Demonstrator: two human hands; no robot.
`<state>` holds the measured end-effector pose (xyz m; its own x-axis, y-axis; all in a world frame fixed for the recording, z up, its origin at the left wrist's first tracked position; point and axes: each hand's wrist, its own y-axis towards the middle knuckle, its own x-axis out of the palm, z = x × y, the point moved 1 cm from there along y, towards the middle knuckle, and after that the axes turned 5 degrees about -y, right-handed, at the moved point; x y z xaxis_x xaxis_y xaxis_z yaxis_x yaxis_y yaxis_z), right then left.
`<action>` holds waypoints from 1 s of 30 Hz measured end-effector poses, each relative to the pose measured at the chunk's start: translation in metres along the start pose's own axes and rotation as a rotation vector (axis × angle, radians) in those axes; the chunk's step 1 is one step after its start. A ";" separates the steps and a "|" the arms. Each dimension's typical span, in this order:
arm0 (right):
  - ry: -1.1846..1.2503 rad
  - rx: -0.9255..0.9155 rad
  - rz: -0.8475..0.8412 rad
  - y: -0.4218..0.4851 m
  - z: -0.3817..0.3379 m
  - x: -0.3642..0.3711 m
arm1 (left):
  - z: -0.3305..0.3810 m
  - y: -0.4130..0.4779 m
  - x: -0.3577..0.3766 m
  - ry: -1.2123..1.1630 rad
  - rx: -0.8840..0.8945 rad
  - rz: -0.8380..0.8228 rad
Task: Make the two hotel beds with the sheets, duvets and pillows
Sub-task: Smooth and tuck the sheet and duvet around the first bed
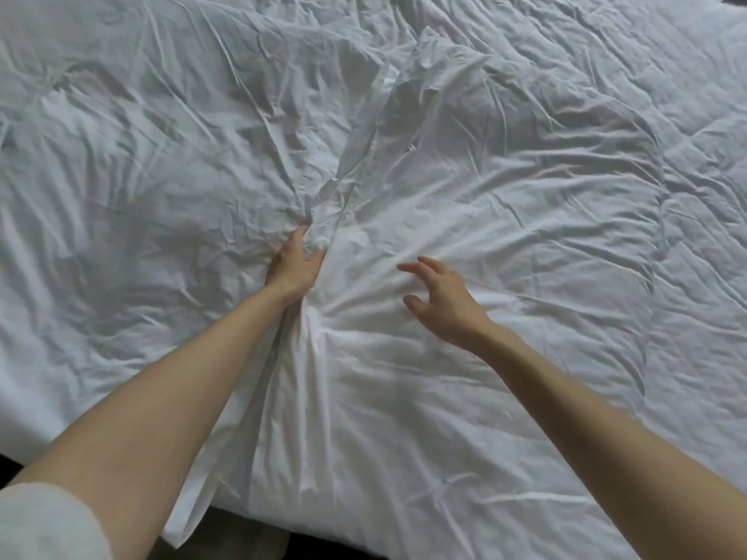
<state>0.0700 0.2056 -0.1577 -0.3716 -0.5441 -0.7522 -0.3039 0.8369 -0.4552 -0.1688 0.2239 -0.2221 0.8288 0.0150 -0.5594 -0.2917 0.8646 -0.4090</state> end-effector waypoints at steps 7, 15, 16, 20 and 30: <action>-0.159 -0.055 0.013 0.019 -0.023 0.017 | 0.016 0.005 -0.003 0.586 0.272 0.006; -0.483 -0.341 -0.057 0.008 -0.070 0.042 | 0.012 -0.022 -0.033 0.596 0.258 -0.046; -0.536 -0.348 -0.047 0.010 -0.071 0.044 | 0.012 -0.024 -0.035 0.609 0.245 -0.048; -0.614 -0.326 -0.045 0.015 -0.077 0.043 | 0.012 -0.034 -0.039 0.873 0.287 -0.016; -0.460 -0.403 0.233 -0.022 -0.075 -0.012 | 0.049 -0.061 -0.069 0.904 0.385 0.032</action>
<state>0.0158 0.1890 -0.1028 -0.0813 -0.1957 -0.9773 -0.5992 0.7931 -0.1090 -0.1846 0.1951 -0.1232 0.0991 -0.2099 -0.9727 0.0011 0.9775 -0.2108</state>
